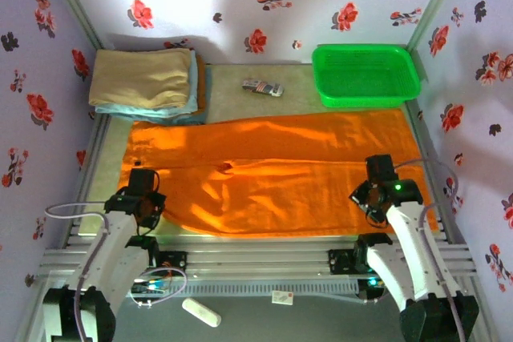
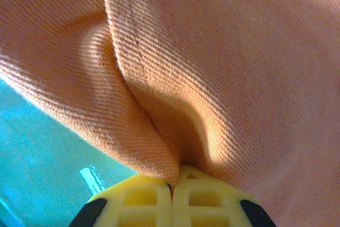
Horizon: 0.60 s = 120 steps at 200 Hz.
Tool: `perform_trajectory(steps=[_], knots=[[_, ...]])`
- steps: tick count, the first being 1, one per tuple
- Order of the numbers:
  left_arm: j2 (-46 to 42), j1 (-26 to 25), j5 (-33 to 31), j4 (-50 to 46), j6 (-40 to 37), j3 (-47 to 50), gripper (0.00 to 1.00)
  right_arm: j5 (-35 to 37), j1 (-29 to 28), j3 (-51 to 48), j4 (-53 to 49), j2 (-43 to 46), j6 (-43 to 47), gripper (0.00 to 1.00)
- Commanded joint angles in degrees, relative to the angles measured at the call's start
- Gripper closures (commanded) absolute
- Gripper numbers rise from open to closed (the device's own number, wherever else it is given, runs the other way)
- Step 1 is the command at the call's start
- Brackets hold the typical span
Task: Fold and stack the trousers
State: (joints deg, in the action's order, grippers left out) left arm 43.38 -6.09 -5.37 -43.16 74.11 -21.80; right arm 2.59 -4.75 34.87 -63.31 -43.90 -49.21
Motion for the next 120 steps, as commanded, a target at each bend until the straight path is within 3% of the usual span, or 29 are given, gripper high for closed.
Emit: perform_trajectory(steps=[1,75,120], knots=[[-1.11,0.15,-0.12,2.45,-1.42,-2.02,1.00,0.22,0.36,-1.77,-4.06,0.24,-5.62,0.47],[-2.71,0.11,-2.39,4.40,-4.93,-4.43,1.00,-6.37,0.48,-6.83,3.78,-13.08,-8.05,0.46],[-2.33,0.11,-1.93,5.26,-5.72,-5.41,1.00,-9.60,0.50,-8.10,5.74,-14.84,-11.50,0.46]])
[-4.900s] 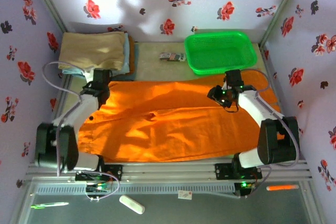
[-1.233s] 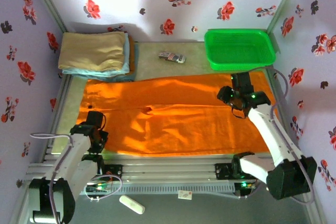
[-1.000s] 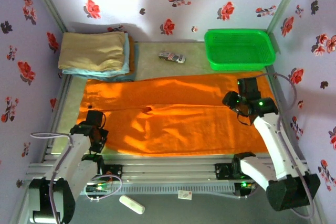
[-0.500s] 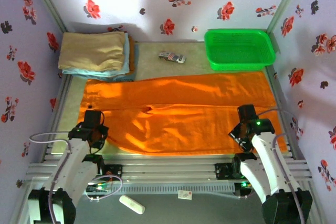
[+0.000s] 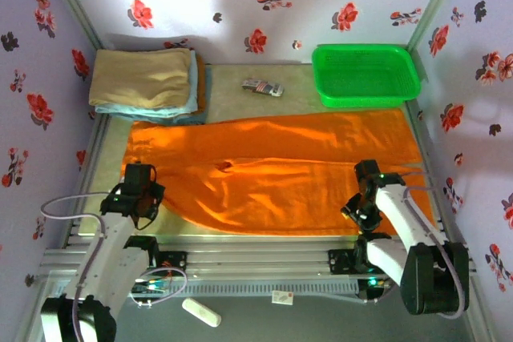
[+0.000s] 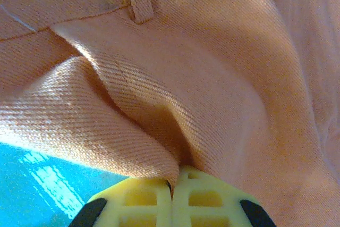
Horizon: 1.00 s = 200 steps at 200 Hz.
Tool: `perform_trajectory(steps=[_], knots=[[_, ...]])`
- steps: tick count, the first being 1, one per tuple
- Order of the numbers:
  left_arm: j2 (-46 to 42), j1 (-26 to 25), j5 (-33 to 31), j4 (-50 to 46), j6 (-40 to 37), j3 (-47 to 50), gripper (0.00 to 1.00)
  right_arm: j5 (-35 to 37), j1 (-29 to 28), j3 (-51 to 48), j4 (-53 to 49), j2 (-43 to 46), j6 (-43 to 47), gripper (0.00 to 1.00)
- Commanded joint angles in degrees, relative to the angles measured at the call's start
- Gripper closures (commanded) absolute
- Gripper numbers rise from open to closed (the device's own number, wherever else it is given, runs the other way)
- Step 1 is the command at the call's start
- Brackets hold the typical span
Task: Fold and stack the trousers
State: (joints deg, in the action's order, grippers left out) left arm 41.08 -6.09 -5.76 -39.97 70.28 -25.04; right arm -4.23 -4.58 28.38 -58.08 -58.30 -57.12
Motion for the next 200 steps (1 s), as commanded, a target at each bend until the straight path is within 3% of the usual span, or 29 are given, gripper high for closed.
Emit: perform_trajectory(steps=[1,25,80,98,110,125,142,169,200], knots=[[-0.04,0.11,-1.54,2.03,-1.90,-2.15,1.00,-2.88,0.34,-1.64,0.47,-0.42,-3.69,0.46],[-0.25,0.11,-1.36,2.42,-1.91,-2.24,1.00,-2.74,0.11,-1.91,0.85,-0.20,-4.67,0.49],[-1.16,0.11,-0.84,2.05,-2.93,-3.78,1.00,-3.64,0.12,-1.32,2.53,-3.31,-2.15,0.92],[-1.61,0.11,-0.71,1.82,-3.13,-4.27,1.00,-3.77,0.10,-1.19,2.54,-3.62,-1.38,0.98],[-1.77,0.11,-0.42,1.64,-3.22,-4.61,1.00,-3.94,0.11,-0.56,2.08,-3.53,-0.74,0.94],[-1.79,0.11,0.04,1.73,-3.26,-4.71,1.00,-4.08,-0.08,1.58,-0.93,-2.86,-0.37,0.75],[-1.79,0.11,0.65,2.75,-2.87,-4.09,1.00,-5.64,-1.04,2.40,-3.31,0.69,-3.14,0.66],[-2.01,0.11,1.01,4.57,-2.30,-2.37,1.00,-5.64,-7.69,0.94,-2.76,6.11,-12.15,0.60],[-1.82,0.11,2.21,6.38,-2.25,-0.72,1.00,-6.48,-12.76,-1.14,-0.86,3.61,-18.48,0.57]])
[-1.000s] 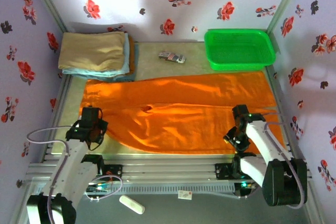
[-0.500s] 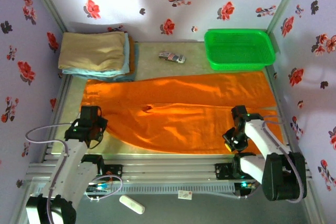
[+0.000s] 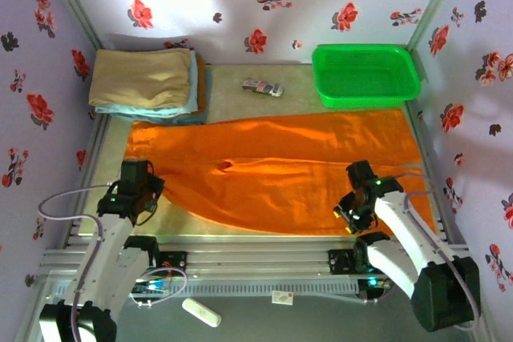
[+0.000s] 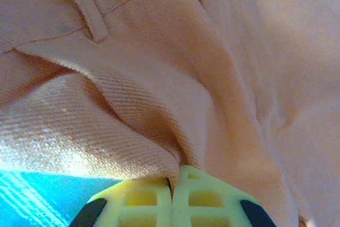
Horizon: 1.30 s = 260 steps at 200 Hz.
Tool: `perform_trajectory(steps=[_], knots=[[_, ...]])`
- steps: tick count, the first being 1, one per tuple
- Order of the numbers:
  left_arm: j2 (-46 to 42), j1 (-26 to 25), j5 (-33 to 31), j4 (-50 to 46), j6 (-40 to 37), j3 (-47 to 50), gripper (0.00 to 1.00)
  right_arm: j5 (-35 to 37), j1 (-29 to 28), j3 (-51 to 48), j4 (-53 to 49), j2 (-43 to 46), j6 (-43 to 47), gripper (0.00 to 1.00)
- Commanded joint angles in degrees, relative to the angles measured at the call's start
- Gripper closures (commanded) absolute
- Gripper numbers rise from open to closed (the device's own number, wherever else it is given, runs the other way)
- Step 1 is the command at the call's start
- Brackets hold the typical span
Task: Fold and stack the trousers
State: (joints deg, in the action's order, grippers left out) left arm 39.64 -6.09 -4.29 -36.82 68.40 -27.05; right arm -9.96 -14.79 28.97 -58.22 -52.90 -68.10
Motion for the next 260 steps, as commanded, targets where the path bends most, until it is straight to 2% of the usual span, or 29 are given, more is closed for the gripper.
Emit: perform_trajectory(steps=[1,46,81,92,113,129,148,175,193,232,260], knots=[[-0.36,0.11,0.76,3.24,-0.37,1.34,1.00,-0.76,-2.67,-1.81,-0.65,-1.86,-7.59,0.57],[-0.88,0.11,0.96,3.24,-0.64,1.21,1.00,-1.41,-7.34,-3.68,3.97,-3.26,-13.46,0.53],[-1.03,0.11,1.05,3.06,-0.51,0.70,1.00,-1.84,-8.32,-6.31,9.70,-7.92,-14.55,0.55],[-1.14,0.11,1.04,2.68,-0.63,0.39,1.00,-1.39,-8.55,-6.49,10.40,-9.25,-14.37,0.58],[-1.56,0.11,1.06,2.02,-0.81,-0.14,1.00,-0.53,-8.55,-6.09,10.39,-10.01,-13.12,0.72],[-1.93,0.11,1.11,1.28,-1.12,-0.72,1.00,0.30,-8.54,-5.92,9.28,-8.63,-12.17,0.84],[-2.36,0.11,1.10,0.29,-1.67,-1.96,1.00,2.62,-8.51,-4.62,6.36,-5.92,-9.93,0.90],[-2.60,0.11,1.05,-0.38,-3.84,-5.15,1.00,8.36,-7.10,1.54,0.53,-3.78,-1.39,0.96],[-0.88,0.11,0.88,0.78,-5.41,-8.84,1.00,11.28,-3.96,9.20,-1.62,-6.23,8.27,0.98],[11.40,0.11,1.17,5.34,-10.06,-20.78,1.00,16.31,2.87,27.15,-1.97,-21.37,28.72,1.00],[21.89,0.14,0.88,8.89,-13.87,-30.08,1.00,23.10,4.95,41.30,-1.31,-32.22,37.20,1.00]])
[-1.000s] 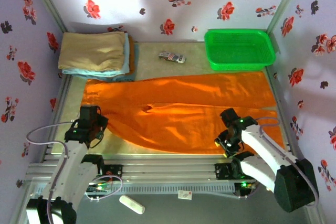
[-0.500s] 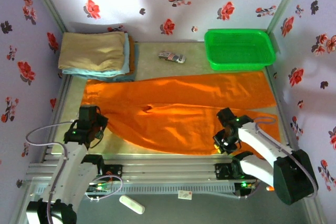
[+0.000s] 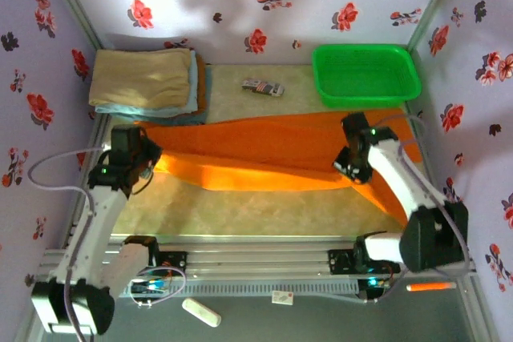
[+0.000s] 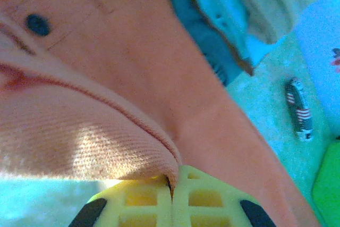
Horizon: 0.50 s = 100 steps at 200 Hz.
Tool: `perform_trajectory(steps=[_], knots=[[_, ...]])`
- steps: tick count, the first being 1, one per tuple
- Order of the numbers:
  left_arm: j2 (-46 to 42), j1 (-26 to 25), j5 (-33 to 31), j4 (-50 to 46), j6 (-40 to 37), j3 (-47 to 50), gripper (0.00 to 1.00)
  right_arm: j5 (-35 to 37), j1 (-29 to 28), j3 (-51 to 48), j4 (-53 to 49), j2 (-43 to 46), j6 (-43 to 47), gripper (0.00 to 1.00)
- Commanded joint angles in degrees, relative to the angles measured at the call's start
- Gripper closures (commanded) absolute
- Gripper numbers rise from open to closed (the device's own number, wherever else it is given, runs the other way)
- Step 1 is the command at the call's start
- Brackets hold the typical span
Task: Fold and stack the trousers
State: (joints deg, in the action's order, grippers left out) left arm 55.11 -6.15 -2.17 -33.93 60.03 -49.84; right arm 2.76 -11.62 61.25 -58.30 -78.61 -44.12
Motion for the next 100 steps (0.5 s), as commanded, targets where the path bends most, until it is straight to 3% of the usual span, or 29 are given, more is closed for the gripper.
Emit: perform_trajectory(steps=[1,46,87,100], knots=[[6.81,0.24,-1.25,6.04,-5.61,-7.64,1.00,10.58,1.87,9.26,-1.12,-6.84,13.38,1.00],[23.35,0.77,-2.27,10.29,-10.19,-18.62,1.00,12.02,4.10,28.48,-0.79,-23.98,19.09,1.00],[30.24,2.66,-4.74,11.78,-12.38,-22.11,1.00,11.80,4.23,43.62,-4.64,-38.44,24.77,1.00],[32.32,3.14,-5.13,11.96,-12.72,-22.68,1.00,11.17,4.22,48.61,-6.64,-42.91,26.59,0.96]])
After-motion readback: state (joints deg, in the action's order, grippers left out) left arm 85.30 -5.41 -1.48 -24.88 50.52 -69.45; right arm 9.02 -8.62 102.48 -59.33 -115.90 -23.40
